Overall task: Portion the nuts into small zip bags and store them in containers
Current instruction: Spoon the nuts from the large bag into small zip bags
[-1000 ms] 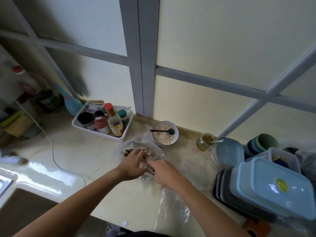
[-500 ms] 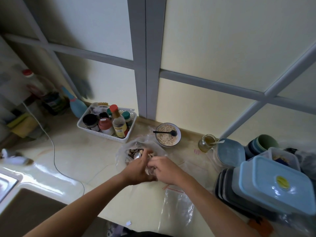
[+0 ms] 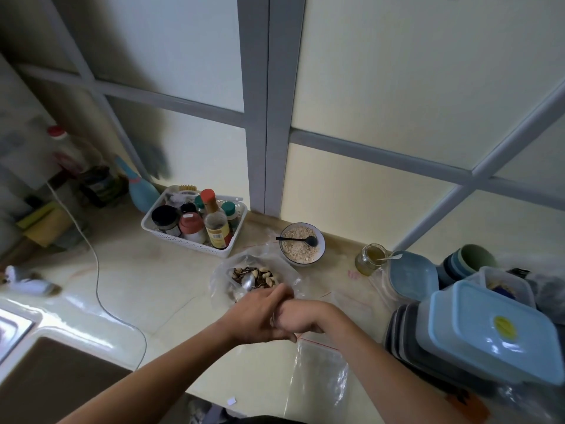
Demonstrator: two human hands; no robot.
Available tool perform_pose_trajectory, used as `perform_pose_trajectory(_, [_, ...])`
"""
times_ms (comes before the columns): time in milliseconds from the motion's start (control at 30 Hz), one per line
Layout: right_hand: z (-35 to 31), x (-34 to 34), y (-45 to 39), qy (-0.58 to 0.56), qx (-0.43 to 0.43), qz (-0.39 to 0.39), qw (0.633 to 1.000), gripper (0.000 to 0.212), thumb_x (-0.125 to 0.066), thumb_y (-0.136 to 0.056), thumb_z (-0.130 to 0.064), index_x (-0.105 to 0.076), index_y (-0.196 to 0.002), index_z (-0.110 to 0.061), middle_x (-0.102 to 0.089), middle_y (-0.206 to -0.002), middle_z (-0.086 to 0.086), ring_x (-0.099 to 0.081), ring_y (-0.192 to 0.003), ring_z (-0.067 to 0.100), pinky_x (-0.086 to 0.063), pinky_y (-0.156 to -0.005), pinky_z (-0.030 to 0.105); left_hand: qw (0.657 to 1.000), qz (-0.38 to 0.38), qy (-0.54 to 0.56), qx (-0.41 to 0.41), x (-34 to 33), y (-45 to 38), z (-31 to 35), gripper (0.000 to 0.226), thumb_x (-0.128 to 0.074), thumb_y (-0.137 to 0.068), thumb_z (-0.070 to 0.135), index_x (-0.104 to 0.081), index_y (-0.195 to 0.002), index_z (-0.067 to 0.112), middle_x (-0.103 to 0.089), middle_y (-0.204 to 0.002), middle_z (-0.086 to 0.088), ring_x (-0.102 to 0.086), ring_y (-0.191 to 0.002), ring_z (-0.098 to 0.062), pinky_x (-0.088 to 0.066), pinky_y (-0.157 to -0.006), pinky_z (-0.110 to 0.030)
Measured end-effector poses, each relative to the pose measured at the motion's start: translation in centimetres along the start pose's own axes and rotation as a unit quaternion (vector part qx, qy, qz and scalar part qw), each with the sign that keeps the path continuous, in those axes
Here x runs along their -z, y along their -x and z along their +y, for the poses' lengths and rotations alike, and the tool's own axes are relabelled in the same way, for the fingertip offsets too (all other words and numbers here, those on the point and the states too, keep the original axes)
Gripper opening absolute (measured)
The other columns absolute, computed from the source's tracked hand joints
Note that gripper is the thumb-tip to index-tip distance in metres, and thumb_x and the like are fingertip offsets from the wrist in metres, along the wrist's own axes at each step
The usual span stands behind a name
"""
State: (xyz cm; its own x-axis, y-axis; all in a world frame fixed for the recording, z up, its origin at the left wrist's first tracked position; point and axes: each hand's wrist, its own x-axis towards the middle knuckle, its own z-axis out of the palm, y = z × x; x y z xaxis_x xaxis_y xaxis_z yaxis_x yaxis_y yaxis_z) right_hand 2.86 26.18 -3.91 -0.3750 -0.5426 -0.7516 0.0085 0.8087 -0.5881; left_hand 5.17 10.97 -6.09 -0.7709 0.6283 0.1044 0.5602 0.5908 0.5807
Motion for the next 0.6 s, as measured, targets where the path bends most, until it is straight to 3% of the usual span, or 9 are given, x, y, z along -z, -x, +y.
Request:
perform_pose_trajectory(67, [0.0,-0.2,0.2,-0.049,-0.001,0.002,0.999,0.02,-0.054,-0.08,0.022,-0.069,-0.088,0.011,-0.073,-0.088,0.017,-0.07,-0.102,0.032,-0.058,-0.089,0.035,0.998,-0.032,0.048,0.031,0.2,0.2,-0.1,0.091,-0.076,-0.066,0.075,-0.038,-0.13,0.022,-0.063,-0.11,0.002,-0.058,-0.091,-0.014,-0.048,-0.074,-0.029])
perform_pose_trajectory(133, [0.6,-0.5,0.0,-0.102,0.007,-0.008,0.995,0.019,-0.056,-0.081,0.021,-0.066,-0.094,0.012,-0.073,-0.089,0.017,-0.072,-0.104,0.034,-0.059,-0.092,0.046,0.99,-0.083,0.095,0.057,0.4,0.3,-0.5,0.108,-0.082,-0.061,0.07,-0.027,-0.141,0.023,-0.059,-0.124,0.002,-0.057,-0.103,-0.012,-0.048,-0.083,-0.023])
perform_pose_trajectory(200, [0.5,-0.7,0.0,-0.114,0.017,-0.019,0.993,0.029,-0.062,-0.083,0.018,-0.062,-0.112,0.013,-0.07,-0.104,0.02,-0.071,-0.106,0.035,-0.062,-0.088,0.04,0.984,-0.136,0.096,0.07,0.4,0.2,-1.1,0.108,-0.086,-0.063,0.06,-0.024,-0.144,0.025,-0.057,-0.129,0.0,-0.057,-0.107,-0.016,-0.048,-0.086,-0.026])
perform_pose_trajectory(267, [0.7,-0.6,0.3,-0.111,0.042,-0.026,0.993,0.027,-0.059,-0.087,0.017,-0.064,-0.112,0.011,-0.071,-0.111,0.021,-0.072,-0.104,0.031,-0.061,-0.077,0.023,0.981,-0.158,0.069,0.088,0.3,0.3,-1.9,0.089,-0.084,-0.068,0.047,-0.031,-0.137,0.029,-0.063,-0.119,-0.001,-0.06,-0.098,-0.019,-0.047,-0.078,-0.029])
perform_pose_trajectory(333, [0.6,-0.2,0.8,-0.106,0.057,0.023,0.993,0.025,-0.053,-0.09,0.011,-0.069,-0.1,-0.004,-0.073,-0.098,0.011,-0.073,-0.092,0.017,-0.057,-0.07,0.014,0.982,-0.148,0.045,0.112,-0.1,0.8,-2.8,0.075,-0.082,-0.072,0.043,-0.041,-0.133,0.027,-0.067,-0.115,0.0,-0.062,-0.094,-0.02,-0.048,-0.075,-0.03])
perform_pose_trajectory(433, [1.1,0.6,0.4,-0.138,0.081,0.164,0.973,0.04,-0.045,-0.085,-0.001,-0.073,-0.107,-0.019,-0.074,-0.109,0.007,-0.069,-0.105,0.021,-0.055,-0.099,0.038,0.972,-0.089,0.11,0.189,-0.6,1.8,-4.5,0.065,-0.083,-0.073,0.045,-0.053,-0.128,0.028,-0.07,-0.112,0.009,-0.066,-0.095,-0.012,-0.055,-0.083,-0.035])
perform_pose_trajectory(467, [1.4,0.7,0.3,-0.16,0.098,0.189,0.964,0.046,-0.044,-0.087,-0.002,-0.073,-0.115,-0.025,-0.073,-0.116,0.003,-0.068,-0.11,0.017,-0.053,-0.102,0.039,0.961,-0.059,0.162,0.218,-0.7,2.1,-4.7,0.062,-0.085,-0.072,0.045,-0.056,-0.125,0.032,-0.071,-0.109,0.013,-0.068,-0.094,-0.008,-0.057,-0.084,-0.036])
perform_pose_trajectory(533, [1.7,0.9,0.5,-0.17,0.133,0.183,0.959,0.049,-0.051,-0.094,-0.009,-0.063,-0.13,-0.04,-0.071,-0.123,-0.003,-0.065,-0.114,0.006,-0.052,-0.101,0.03,0.934,-0.009,0.248,0.259,-0.7,2.4,-4.6,0.056,-0.089,-0.071,0.036,-0.06,-0.12,0.036,-0.073,-0.103,0.016,-0.07,-0.092,-0.003,-0.059,-0.084,-0.034])
perform_pose_trajectory(600, [1.8,0.9,0.5,-0.135,0.149,0.16,0.967,0.052,-0.062,-0.095,-0.021,-0.053,-0.135,-0.054,-0.072,-0.119,-0.004,-0.069,-0.108,0.006,-0.054,-0.099,0.029,0.913,-0.006,0.299,0.276,-0.6,2.4,-4.4,0.053,-0.09,-0.07,0.031,-0.063,-0.115,0.033,-0.074,-0.102,0.013,-0.071,-0.092,-0.007,-0.059,-0.085,-0.034])
